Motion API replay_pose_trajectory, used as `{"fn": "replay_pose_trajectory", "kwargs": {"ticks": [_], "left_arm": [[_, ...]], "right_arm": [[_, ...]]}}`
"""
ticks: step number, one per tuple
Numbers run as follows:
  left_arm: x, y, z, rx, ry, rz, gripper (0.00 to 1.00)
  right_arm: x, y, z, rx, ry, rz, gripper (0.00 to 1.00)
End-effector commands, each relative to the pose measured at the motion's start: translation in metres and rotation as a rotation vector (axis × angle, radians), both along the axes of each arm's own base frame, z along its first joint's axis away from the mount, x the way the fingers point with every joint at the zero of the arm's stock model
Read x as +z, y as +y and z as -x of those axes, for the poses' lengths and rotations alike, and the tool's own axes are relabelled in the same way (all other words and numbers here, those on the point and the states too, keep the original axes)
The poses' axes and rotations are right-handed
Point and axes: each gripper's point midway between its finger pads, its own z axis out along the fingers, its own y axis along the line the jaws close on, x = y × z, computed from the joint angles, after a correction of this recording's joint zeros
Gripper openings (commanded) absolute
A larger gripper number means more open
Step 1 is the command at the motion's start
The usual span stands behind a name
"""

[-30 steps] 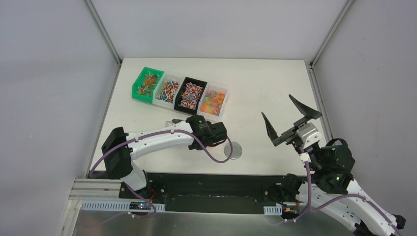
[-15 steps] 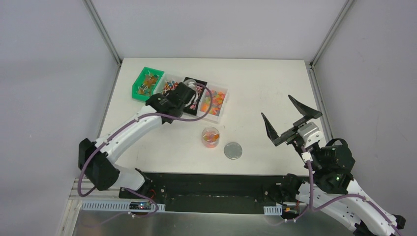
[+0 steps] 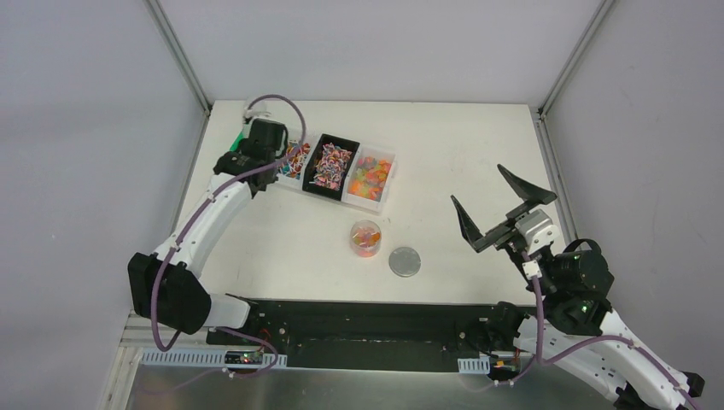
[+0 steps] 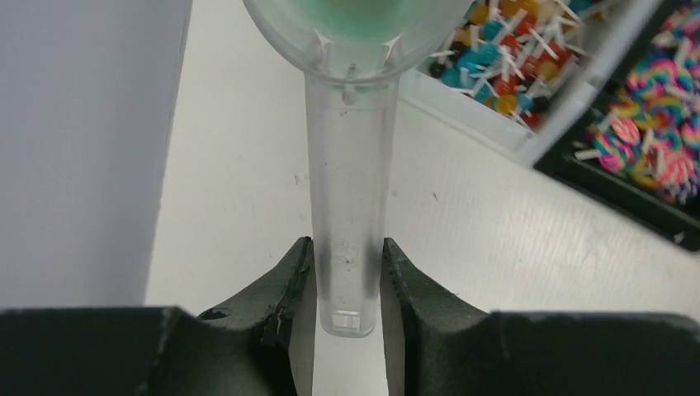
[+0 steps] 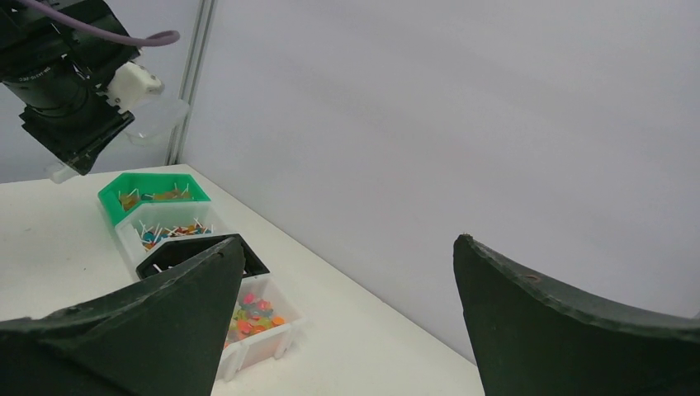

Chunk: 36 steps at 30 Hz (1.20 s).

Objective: Pack the candies
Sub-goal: Place the spatula at the center of the board.

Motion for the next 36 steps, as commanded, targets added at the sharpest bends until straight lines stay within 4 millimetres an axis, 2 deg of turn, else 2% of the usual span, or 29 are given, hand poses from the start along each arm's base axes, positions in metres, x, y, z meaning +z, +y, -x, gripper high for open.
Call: {"fn": "replay_pose_trajectory", "kwargs": {"ticks": [1, 4, 6, 11, 15, 18, 23, 27, 29, 33, 36], "left_arm": [[-0.001, 0.028, -0.011, 0.323, -0.140, 0.305, 0.00], [-0.011, 0.051, -0.005, 0.503, -0.179, 0.331, 0.00], [-0.022, 0.059, -0.001, 0.586, -0.180, 0.394, 0.00], [-0.067, 0.060, 0.007, 0.750, -0.097, 0.626, 0.00], [-0.101, 0.069, 0.019, 0.906, -0.016, 0.670, 0.00], [-0.130, 0.063, 0.029, 0.988, 0.055, 0.724, 0.00], [-0.163, 0.062, 0.039, 1.077, 0.131, 0.716, 0.00], [-0.176, 0.063, 0.047, 1.123, 0.161, 0.711, 0.14], [-0.176, 0.065, 0.048, 1.133, 0.151, 0.700, 0.25], [-0.173, 0.068, 0.048, 1.136, 0.140, 0.693, 0.45], [-0.161, 0.069, 0.042, 1.105, 0.120, 0.700, 0.59]], "right_arm": [[0.009, 0.001, 0.002, 0.021, -0.010, -0.046, 1.00], [0.010, 0.003, 0.002, 0.025, -0.011, -0.049, 1.00], [0.008, 0.004, 0.000, 0.019, -0.003, -0.055, 1.00], [0.007, -0.001, -0.008, -0.022, 0.023, -0.116, 0.99], [0.011, -0.005, -0.012, -0.042, 0.043, -0.161, 1.00], [0.014, -0.007, -0.012, -0.045, 0.053, -0.182, 1.00], [0.011, -0.005, -0.013, -0.045, 0.065, -0.186, 1.00], [0.008, -0.010, -0.018, -0.074, 0.105, -0.214, 1.00], [0.009, -0.013, -0.018, -0.080, 0.123, -0.243, 0.99], [0.006, -0.017, -0.023, -0.102, 0.174, -0.310, 1.00], [-0.004, -0.015, -0.029, -0.118, 0.246, -0.354, 1.00]]}}
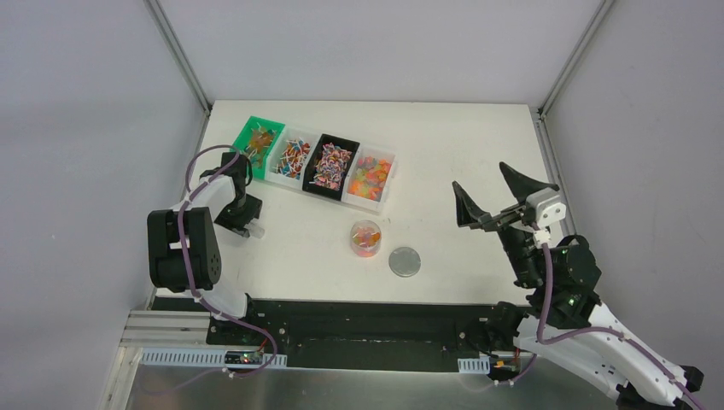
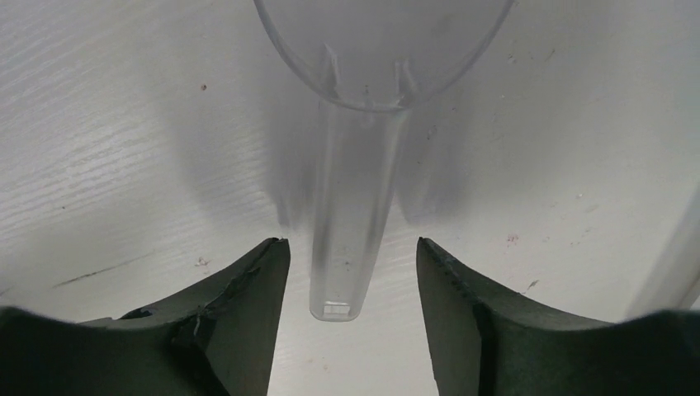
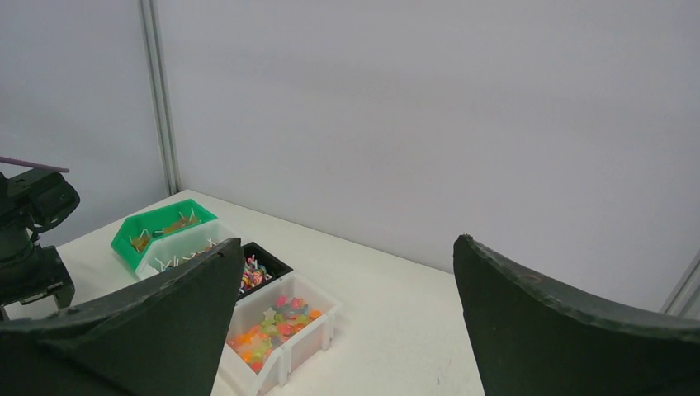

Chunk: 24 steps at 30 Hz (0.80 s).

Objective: Pack the candies
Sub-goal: Place the spatula at the center of the board, then pick up the bottle lid at the center of the board.

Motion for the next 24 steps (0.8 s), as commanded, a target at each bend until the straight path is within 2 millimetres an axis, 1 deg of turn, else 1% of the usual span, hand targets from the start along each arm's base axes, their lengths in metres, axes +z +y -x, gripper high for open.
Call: {"fn": "replay_pose_trajectory", "kwargs": {"ticks": [1, 3, 6, 8, 11, 14, 15, 17, 18, 19, 21, 23, 24], "left_arm": [[0.023, 0.005, -0.014, 0.000, -0.077, -0.013, 0.63], [0.037, 0.007, -0.018, -0.017, -0.109, -0.028, 0.71], [0.064, 0.010, -0.025, -0.039, -0.179, -0.054, 0.86], [0.085, 0.011, -0.032, -0.075, -0.244, -0.072, 0.92], [0.120, 0.007, -0.052, -0.239, -0.368, -0.099, 0.96], [0.145, 0.005, -0.062, -0.371, -0.438, -0.144, 0.98], [0.153, -0.001, -0.067, -0.439, -0.473, -0.138, 0.97], [0.166, -0.019, -0.072, -0.564, -0.553, -0.103, 0.95], [0.171, -0.030, -0.072, -0.625, -0.600, -0.073, 0.97], [0.173, -0.041, -0.071, -0.681, -0.644, -0.044, 0.99], [0.184, -0.068, -0.067, -0.830, -0.770, 0.022, 0.99], [0.193, -0.098, -0.060, -0.969, -0.887, 0.115, 0.99], [0.196, -0.110, -0.056, -1.017, -0.926, 0.155, 0.99]], "right_arm": [[-0.002, -0.004, -0.008, -0.026, 0.105, -0.133, 1.00], [-0.011, 0.004, -0.012, -0.015, 0.150, -0.128, 1.00], [-0.024, 0.012, -0.023, -0.041, 0.243, -0.173, 1.00], [-0.037, 0.016, -0.032, -0.079, 0.319, -0.188, 1.00], [-0.064, 0.024, -0.044, -0.130, 0.400, -0.157, 1.00], [-0.086, 0.030, -0.051, -0.161, 0.452, -0.151, 1.00], [-0.099, 0.030, -0.052, -0.181, 0.487, -0.129, 1.00], [-0.113, 0.036, -0.054, -0.182, 0.533, -0.115, 1.00], [-0.121, 0.041, -0.054, -0.167, 0.553, -0.091, 1.00], [-0.129, 0.046, -0.053, -0.152, 0.575, -0.069, 1.00], [-0.146, 0.052, -0.052, -0.142, 0.632, -0.051, 1.00], [-0.162, 0.056, -0.050, -0.141, 0.693, -0.047, 0.99], [-0.169, 0.058, -0.049, -0.142, 0.725, -0.051, 1.00]]}}
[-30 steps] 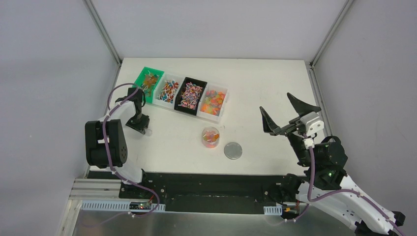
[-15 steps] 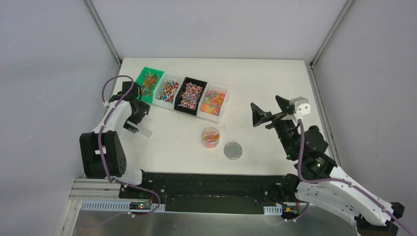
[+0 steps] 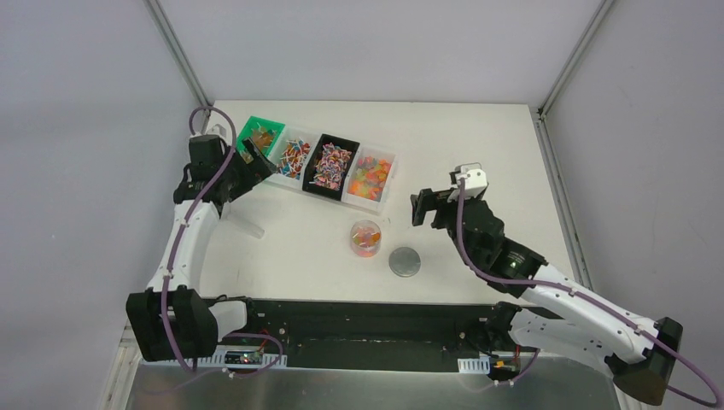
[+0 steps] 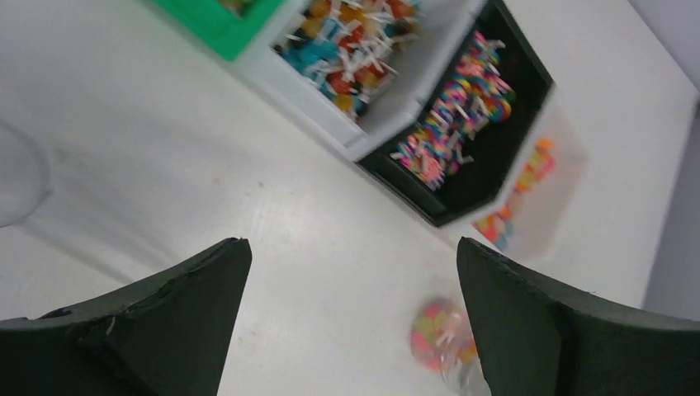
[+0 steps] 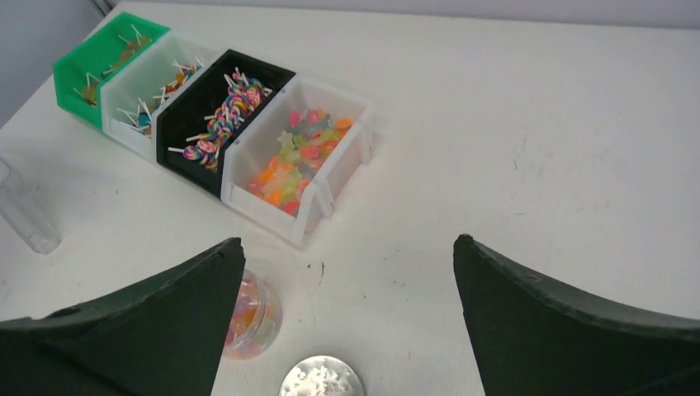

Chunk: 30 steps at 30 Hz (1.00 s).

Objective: Pack the candies
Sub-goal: Pick up the bottle lid at the center of the board.

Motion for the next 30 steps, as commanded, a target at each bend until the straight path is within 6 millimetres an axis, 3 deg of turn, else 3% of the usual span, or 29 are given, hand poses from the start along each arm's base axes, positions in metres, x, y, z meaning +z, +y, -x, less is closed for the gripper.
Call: {"fn": "replay_pose_trajectory", "kwargs": {"ticks": [1, 6, 10, 15, 25, 30], "left_arm": [[0.040, -0.068, 0.007, -0.433, -0.269, 0.121, 0.99], [0.047, -0.106, 0.022, -0.600, -0.350, 0.086, 0.97], [0.044, -0.120, 0.031, -0.656, -0.377, 0.015, 0.95], [0.037, -0.113, 0.034, -0.632, -0.385, -0.038, 0.95], [0.042, -0.096, 0.034, -0.557, -0.405, -0.122, 0.95], [0.041, -0.095, 0.034, -0.556, -0.405, -0.127, 0.95]], "right_arm": [[-0.035, 0.009, 0.007, 0.000, 0.153, -0.041, 1.00], [-0.082, 0.018, 0.019, 0.024, 0.319, -0.010, 1.00], [-0.118, 0.032, 0.032, 0.091, 0.437, 0.008, 1.00], [-0.150, 0.040, 0.038, 0.133, 0.506, 0.046, 1.00], [-0.199, 0.051, 0.044, 0.177, 0.625, 0.175, 0.99], [-0.211, 0.050, 0.046, 0.178, 0.645, 0.189, 1.00]]}}
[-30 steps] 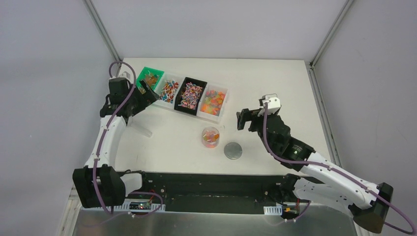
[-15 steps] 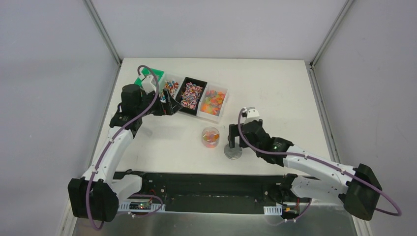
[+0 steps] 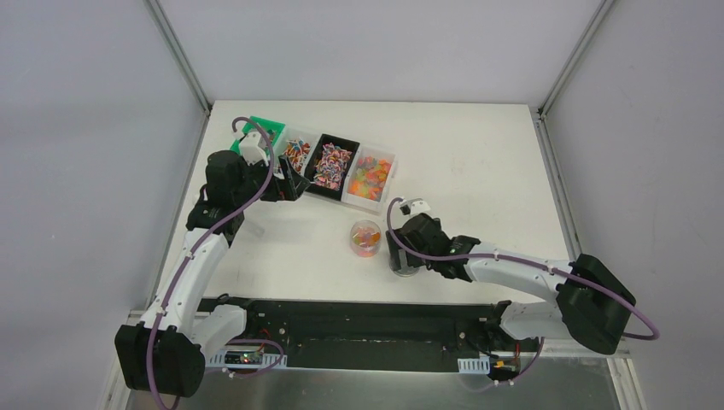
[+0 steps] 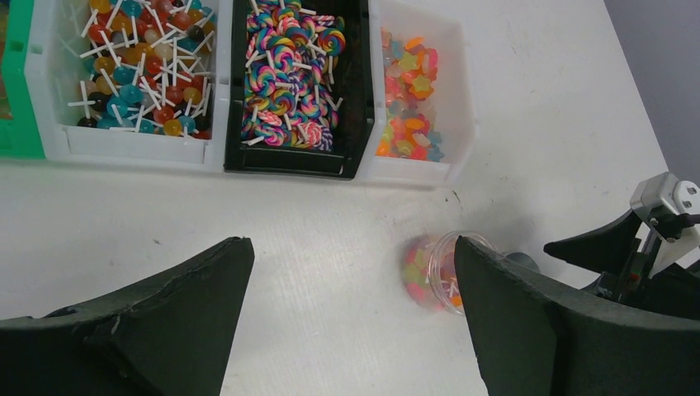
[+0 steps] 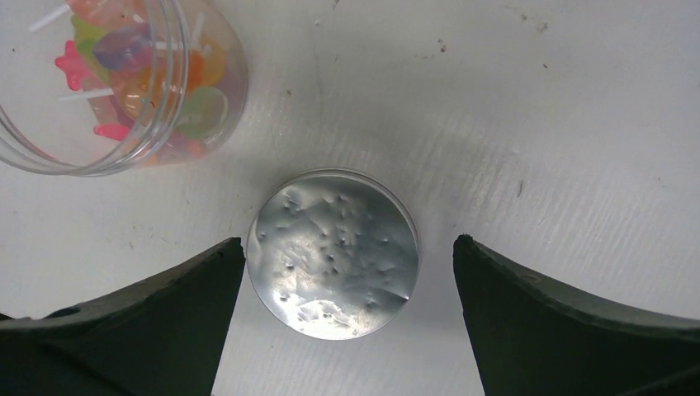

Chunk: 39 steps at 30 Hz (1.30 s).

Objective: Pack the candies
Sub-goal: Pick up the bottle lid at the center of the board.

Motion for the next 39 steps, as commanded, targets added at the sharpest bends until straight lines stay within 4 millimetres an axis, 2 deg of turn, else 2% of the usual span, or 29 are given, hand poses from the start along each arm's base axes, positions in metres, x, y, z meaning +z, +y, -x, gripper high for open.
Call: {"fn": "replay_pose_trajectory", "kwargs": {"ticks": [1, 6, 12, 22, 34, 39], "left_arm": [[0.008, 0.005, -0.004, 0.016, -0.059, -0.031, 0.95], [0.007, 0.006, -0.006, 0.022, -0.055, -0.033, 0.94], [0.007, 0.006, -0.004, 0.020, -0.052, -0.038, 0.94], [0.009, 0.007, -0.004, 0.019, -0.064, -0.046, 0.94], [0.009, 0.010, -0.004, 0.032, -0.070, -0.051, 0.92], [0.012, 0.013, -0.003, 0.048, -0.082, -0.058, 0.91]], "right_arm": [[0.006, 0.013, -0.005, 0.016, -0.021, -0.058, 1.00], [0.001, 0.021, 0.000, 0.062, 0.005, -0.074, 0.99], [-0.010, 0.011, -0.001, 0.039, 0.021, 0.011, 1.00], [-0.022, 0.013, 0.005, 0.067, 0.053, 0.059, 0.98], [-0.005, 0.016, 0.002, 0.075, 0.034, 0.060, 0.84], [0.008, 0.018, 0.001, 0.080, 0.022, 0.050, 0.84]]}}
